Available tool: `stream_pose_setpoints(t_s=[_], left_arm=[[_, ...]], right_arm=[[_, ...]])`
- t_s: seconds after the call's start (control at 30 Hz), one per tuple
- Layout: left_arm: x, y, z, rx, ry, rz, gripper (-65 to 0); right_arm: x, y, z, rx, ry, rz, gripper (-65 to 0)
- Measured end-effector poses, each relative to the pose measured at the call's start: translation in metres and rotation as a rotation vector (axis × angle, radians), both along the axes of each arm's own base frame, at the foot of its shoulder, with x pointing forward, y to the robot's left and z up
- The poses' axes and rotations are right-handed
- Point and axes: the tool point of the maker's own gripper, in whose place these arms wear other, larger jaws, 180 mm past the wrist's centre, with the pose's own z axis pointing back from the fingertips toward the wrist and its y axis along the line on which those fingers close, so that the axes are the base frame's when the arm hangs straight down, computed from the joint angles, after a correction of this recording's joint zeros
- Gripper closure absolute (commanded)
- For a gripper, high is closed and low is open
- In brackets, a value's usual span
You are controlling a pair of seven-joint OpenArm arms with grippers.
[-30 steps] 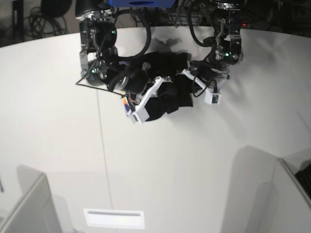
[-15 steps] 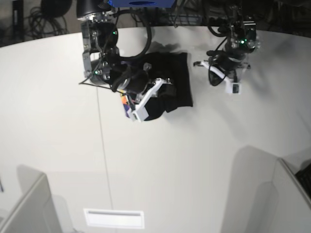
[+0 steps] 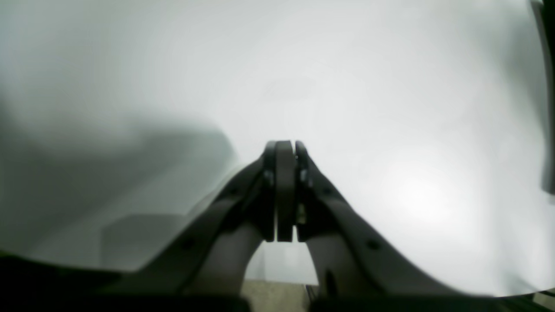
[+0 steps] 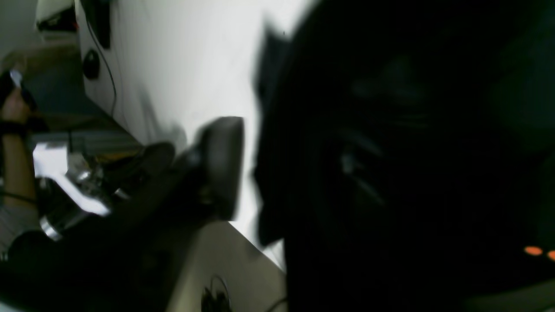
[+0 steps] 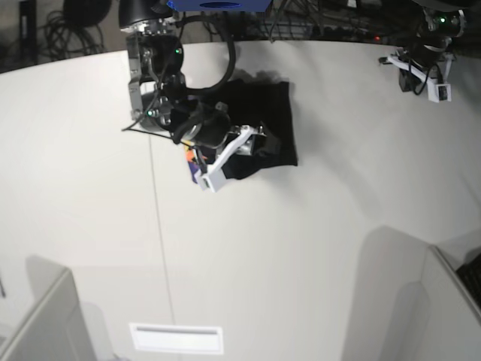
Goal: Fold the T-shirt properly
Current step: 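Release the left gripper and press the folded bundle with the right gripper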
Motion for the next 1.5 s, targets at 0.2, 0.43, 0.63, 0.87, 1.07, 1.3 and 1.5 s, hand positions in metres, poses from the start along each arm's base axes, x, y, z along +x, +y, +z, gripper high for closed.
stream_pose_setpoints(t_s=[0.2, 0.43, 0.63, 0.87, 1.07, 1.3, 1.5], left_arm=[[-0.004, 0.019, 0.008, 0.037, -0.012, 0.040, 0.0], [-0.001, 0.019, 0.009, 0.033, -0.019, 0.044, 0.0], [-0.003, 0.029, 0.013, 0.051, -0.025, 0.062, 0.0], [-0.019, 0.072, 0.036, 0.135, -0.050, 0.170, 0.0], [-0.022, 0.079, 0.039, 0.150, -0.053, 0.187, 0.0], [-0.023, 0.078, 0.039, 0.148, -0.051, 0.186, 0.0], [-0.024, 0.078, 0.038, 0.148, -0.048, 0.185, 0.0]], right_arm=[[-0.013, 0.028, -0.002, 0.001, 0.003, 0.097, -35.6], [-0.020, 0.061, 0.017, -0.006, -0.055, 0.253, -35.6], [-0.022, 0.065, 0.055, 0.107, -0.096, 0.276, -32.6], [0.010, -0.019, 0.042, -0.060, -0.193, 0.077, 0.0], [0.010, -0.028, 0.021, -0.078, -0.151, 0.045, 0.0], [-0.006, 0.007, -0.003, -0.069, -0.081, 0.145, 0.0], [-0.004, 0.052, -0.003, -0.031, -0.107, 0.208, 0.0]])
